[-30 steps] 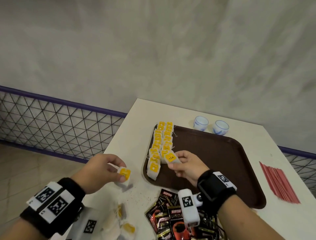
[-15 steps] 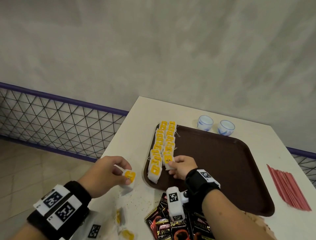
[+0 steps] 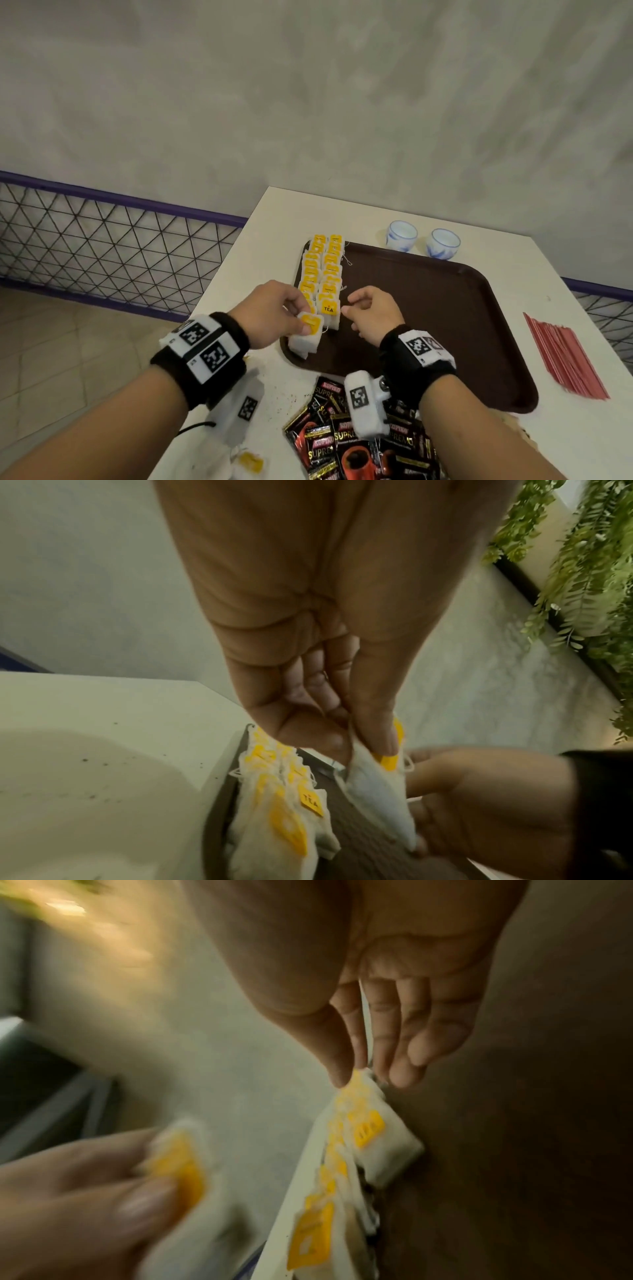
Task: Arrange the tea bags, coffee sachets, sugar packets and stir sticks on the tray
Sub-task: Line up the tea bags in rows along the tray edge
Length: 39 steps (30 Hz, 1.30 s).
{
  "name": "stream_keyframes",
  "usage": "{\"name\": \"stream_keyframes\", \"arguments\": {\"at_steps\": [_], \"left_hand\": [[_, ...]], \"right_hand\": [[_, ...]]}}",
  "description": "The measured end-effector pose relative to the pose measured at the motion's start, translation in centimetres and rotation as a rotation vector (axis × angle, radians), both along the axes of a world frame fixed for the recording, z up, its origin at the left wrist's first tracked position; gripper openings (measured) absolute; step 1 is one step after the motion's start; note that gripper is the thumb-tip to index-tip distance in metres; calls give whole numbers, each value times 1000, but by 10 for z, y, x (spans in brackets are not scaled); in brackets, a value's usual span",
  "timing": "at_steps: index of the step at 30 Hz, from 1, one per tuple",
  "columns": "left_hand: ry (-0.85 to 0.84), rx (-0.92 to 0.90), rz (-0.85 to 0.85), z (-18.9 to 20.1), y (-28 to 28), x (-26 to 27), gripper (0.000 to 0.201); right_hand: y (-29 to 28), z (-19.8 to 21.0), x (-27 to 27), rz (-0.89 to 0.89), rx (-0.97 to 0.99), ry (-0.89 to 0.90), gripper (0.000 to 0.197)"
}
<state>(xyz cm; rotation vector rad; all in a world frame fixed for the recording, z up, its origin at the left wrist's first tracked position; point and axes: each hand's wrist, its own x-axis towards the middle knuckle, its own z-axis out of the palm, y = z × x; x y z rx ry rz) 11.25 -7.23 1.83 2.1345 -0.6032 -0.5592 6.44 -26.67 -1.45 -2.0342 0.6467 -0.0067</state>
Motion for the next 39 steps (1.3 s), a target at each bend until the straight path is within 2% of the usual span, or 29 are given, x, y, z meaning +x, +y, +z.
{"name": "stream_keyframes", "arguments": {"at_steps": [1,3,5,7,10,12,15,17,21,23,27,31,35,37,39], "left_hand": [[0,0,-14,1,-6,2,18],[17,-25,-38,1,-15,4,18],[35,-61,-62,0,-21,4,17],[32,-94,-82,0,-24,1,18],[39,-153,-63,3,-21,-4,17],[3,-133,-11,2,-7,-3,16],[-123,55,113,-6,29,5,18],[-117,179,170,-15,56,8,24],[-29,409,99,-33,86,3,47],[0,442,64,-40,88,-3,55],[-59,422,79,-48,78,-6,50],[-130,459,64,-54,71,-5,28],[-130,467,56,-53,73,-6,24],[-112,380,70,-45,75,-8,23],[-56,186,98,-34,76,-13,22]], "right_hand": [[-1,10,-7,109,-29,-21,22],[-1,30,-24,357,39,-63,33],[4,41,-34,495,111,-74,35],[9,39,-37,454,125,-93,27],[8,29,-32,301,44,-103,13],[4,20,-28,221,17,-55,12],[-3,4,-21,154,-2,32,21],[0,-5,-14,147,-19,72,21],[12,-16,1,114,-66,129,21],[16,-18,9,60,-96,130,25],[18,-18,17,-12,-87,119,28],[14,-14,12,-13,-131,100,29],[14,6,-5,24,-215,-19,27],[19,16,-15,84,-149,-88,23],[27,22,-26,202,-25,-126,19]]}}
